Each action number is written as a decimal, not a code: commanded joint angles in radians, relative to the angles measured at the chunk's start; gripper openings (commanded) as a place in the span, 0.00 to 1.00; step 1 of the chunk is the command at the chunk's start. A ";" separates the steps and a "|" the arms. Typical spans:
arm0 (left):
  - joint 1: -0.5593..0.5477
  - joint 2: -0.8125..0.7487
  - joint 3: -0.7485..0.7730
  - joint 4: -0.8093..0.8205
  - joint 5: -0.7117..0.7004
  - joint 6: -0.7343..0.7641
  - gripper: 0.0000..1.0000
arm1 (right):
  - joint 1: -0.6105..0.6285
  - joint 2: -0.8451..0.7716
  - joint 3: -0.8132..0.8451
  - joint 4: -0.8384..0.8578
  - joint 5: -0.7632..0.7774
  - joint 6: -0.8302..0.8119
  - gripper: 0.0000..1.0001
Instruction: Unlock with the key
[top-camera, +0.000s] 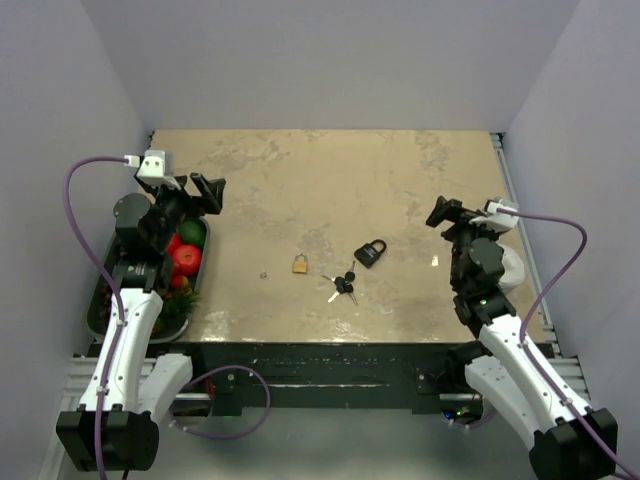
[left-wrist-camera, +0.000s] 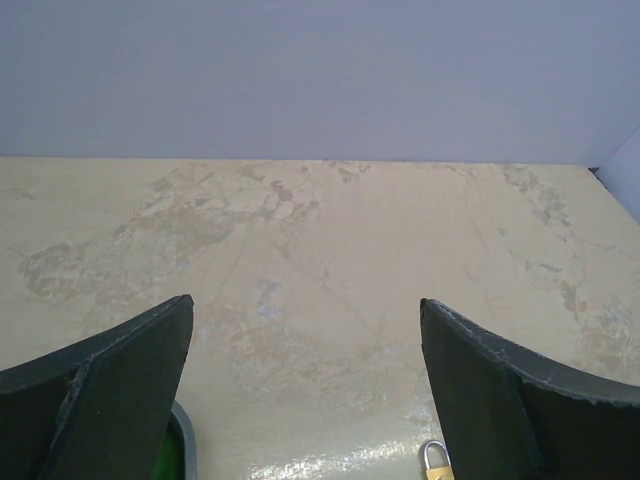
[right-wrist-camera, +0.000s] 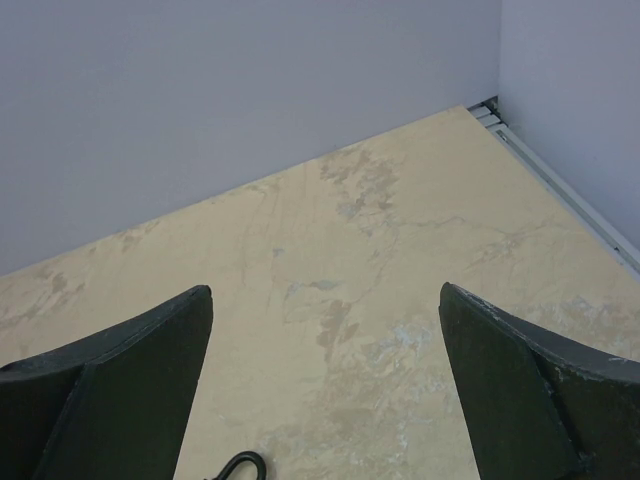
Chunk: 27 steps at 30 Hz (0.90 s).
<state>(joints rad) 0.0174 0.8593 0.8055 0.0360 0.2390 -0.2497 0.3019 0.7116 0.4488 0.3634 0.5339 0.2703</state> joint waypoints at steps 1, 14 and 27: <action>-0.002 0.006 0.006 0.039 -0.027 -0.008 0.99 | 0.002 -0.006 0.051 0.016 0.034 0.026 0.99; -0.004 -0.011 0.003 0.001 -0.181 -0.053 0.99 | 0.003 0.035 0.105 -0.049 -0.032 0.030 0.97; -0.172 0.070 0.072 -0.072 -0.090 0.087 0.92 | 0.075 0.195 0.202 -0.205 -0.222 0.072 0.86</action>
<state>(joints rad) -0.0738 0.8852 0.8101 0.0051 0.1505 -0.2314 0.3317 0.8623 0.5884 0.2146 0.3840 0.3172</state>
